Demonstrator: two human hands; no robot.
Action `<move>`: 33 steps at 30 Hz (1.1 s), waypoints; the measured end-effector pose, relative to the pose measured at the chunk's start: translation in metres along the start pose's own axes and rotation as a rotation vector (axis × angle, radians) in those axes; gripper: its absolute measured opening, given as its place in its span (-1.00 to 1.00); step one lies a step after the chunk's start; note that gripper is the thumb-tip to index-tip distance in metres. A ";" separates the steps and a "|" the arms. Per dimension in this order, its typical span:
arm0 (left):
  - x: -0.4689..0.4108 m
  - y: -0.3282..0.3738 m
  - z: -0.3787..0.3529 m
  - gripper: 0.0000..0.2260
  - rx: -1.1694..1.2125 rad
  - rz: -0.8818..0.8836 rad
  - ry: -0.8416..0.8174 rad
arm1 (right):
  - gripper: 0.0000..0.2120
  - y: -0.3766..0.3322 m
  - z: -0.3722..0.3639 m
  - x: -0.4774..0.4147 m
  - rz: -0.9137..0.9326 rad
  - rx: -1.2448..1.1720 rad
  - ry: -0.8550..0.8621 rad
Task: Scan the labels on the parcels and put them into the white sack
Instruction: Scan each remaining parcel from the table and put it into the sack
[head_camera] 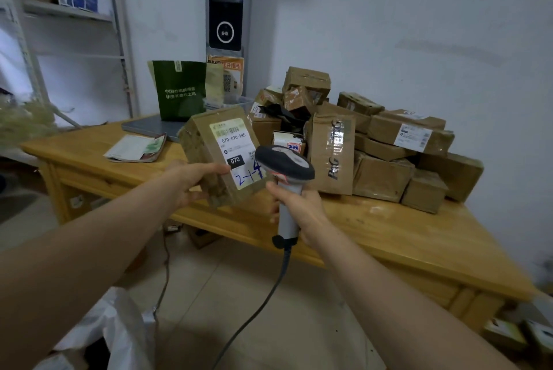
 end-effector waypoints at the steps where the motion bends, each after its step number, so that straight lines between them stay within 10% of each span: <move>1: 0.000 0.003 0.005 -0.20 -0.020 -0.019 0.009 | -0.84 -0.001 -0.004 0.007 -0.002 0.008 -0.050; 13: 0.009 0.016 0.035 -0.57 -0.212 -0.096 0.039 | -0.88 0.000 -0.013 0.044 -0.060 0.087 -0.118; 33: 0.010 0.020 0.039 -0.48 -0.302 -0.143 0.062 | -0.85 -0.026 -0.026 0.049 0.067 0.121 -0.081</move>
Point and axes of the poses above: each hand's wrist, its own x-axis away from the middle knuckle, its own z-axis out of the back of the hand, y = z × x, the point moved 7 cm from there along -x, towards the middle knuckle, and after that the axes turned 8 degrees about -z, right-handed, at the moved point
